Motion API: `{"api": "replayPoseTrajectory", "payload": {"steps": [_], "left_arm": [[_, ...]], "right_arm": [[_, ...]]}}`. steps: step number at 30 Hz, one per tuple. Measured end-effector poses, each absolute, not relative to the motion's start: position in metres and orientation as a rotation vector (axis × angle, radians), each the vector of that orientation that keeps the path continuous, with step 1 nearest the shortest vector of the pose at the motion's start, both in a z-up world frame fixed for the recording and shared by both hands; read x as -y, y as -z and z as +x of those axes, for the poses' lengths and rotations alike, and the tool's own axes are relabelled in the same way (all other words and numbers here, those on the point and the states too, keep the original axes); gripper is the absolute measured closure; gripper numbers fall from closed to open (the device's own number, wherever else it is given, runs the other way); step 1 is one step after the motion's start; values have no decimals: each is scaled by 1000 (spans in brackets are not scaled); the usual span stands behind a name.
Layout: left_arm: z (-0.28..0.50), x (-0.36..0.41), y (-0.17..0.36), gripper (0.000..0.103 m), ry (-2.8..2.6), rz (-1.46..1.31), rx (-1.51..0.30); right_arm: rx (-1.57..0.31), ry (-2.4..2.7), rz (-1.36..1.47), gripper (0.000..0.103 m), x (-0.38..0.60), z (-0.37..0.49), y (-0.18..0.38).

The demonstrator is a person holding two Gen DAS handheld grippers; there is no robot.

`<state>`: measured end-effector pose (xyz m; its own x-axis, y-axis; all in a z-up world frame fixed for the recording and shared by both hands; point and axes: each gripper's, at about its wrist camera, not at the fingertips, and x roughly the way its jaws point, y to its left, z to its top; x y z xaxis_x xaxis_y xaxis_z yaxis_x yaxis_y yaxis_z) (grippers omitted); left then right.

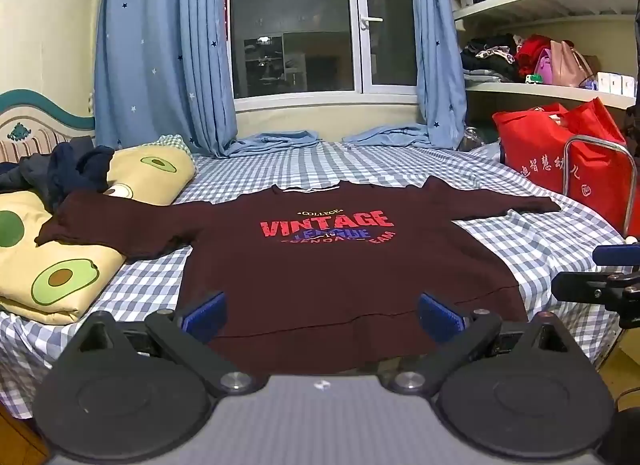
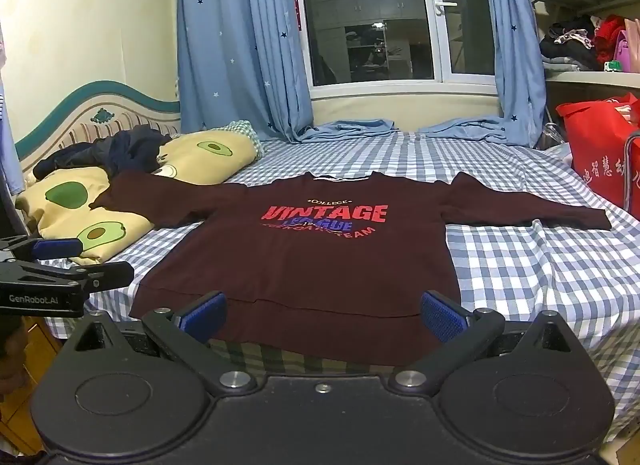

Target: Fold small clothes

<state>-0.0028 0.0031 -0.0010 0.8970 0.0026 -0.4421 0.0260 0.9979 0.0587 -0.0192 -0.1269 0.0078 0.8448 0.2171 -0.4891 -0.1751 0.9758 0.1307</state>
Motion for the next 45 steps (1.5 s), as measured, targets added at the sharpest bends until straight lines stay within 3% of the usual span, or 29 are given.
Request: {"api": "replayPoseTrajectory", "payload": {"steps": [45], "left_arm": [[-2,-6,1,1,1,49,-460]], "right_arm": [[-528,-219,78,0,129,-17,-6]]}}
